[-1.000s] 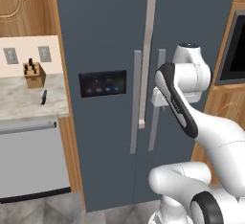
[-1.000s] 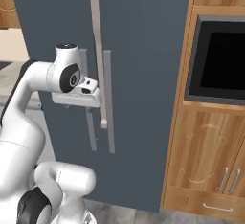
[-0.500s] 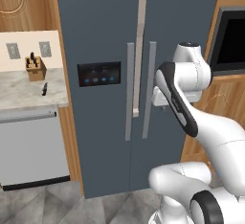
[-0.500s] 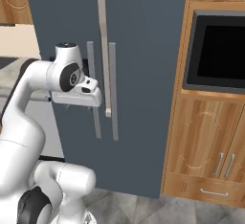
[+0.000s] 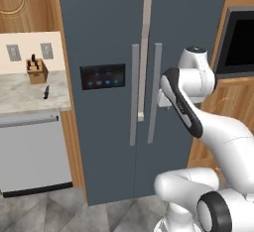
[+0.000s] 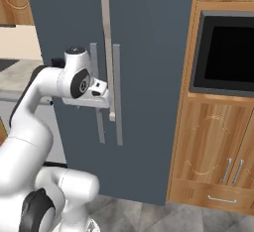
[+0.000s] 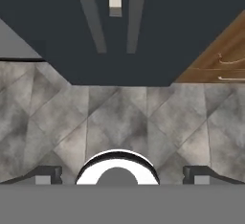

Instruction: Retrieve the butter from the fridge and place it on a plate on the dining table. Then retrieve the butter knife by the fridge and place it near the plate.

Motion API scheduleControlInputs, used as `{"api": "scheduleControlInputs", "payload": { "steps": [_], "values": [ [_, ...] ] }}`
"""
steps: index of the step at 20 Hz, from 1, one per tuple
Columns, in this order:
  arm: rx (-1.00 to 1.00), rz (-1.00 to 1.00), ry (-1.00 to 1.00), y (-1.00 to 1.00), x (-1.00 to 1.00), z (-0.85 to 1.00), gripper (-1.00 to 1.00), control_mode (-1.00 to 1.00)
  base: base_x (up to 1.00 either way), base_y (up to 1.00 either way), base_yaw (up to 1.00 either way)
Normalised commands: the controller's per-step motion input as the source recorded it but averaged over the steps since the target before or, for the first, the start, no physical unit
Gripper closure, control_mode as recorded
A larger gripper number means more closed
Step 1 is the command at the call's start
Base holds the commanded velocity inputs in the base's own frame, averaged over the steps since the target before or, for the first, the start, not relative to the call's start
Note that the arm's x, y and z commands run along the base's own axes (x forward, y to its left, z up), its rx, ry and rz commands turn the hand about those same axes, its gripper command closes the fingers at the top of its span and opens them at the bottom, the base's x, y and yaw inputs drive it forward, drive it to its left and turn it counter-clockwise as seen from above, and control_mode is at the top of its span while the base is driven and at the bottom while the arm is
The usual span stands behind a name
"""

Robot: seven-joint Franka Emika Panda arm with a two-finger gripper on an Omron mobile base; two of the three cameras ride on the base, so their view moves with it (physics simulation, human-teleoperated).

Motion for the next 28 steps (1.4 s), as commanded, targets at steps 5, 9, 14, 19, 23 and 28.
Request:
{"api": "scheduleControlInputs", "payload": {
  "steps": [5, 9, 14, 19, 23, 28],
  "values": [
    [0.00, 0.08, -0.37, -0.20, 1.00, -0.03, -1.00, -1.00, 0.00, 0.00, 0.00],
    [0.00, -0.04, -0.02, 0.07, 1.00, -0.04, -1.00, -1.00, 0.00, 0.00, 0.00],
    [0.04, 0.00, -0.03, -0.54, 0.99, -0.02, -1.00, -1.00, 0.00, 0.00, 0.00],
    [0.00, 0.00, -0.13, -0.21, 0.68, 0.00, -1.00, -1.00, 0.00, 0.00, 0.00],
    [0.00, -0.02, -0.12, 0.28, 0.31, 0.00, -1.00, -1.00, 0.00, 0.00, 0.00],
    [0.00, -0.06, -0.07, 0.31, 0.38, -0.01, -1.00, -1.00, 0.00, 0.00, 0.00]
  ]
}}
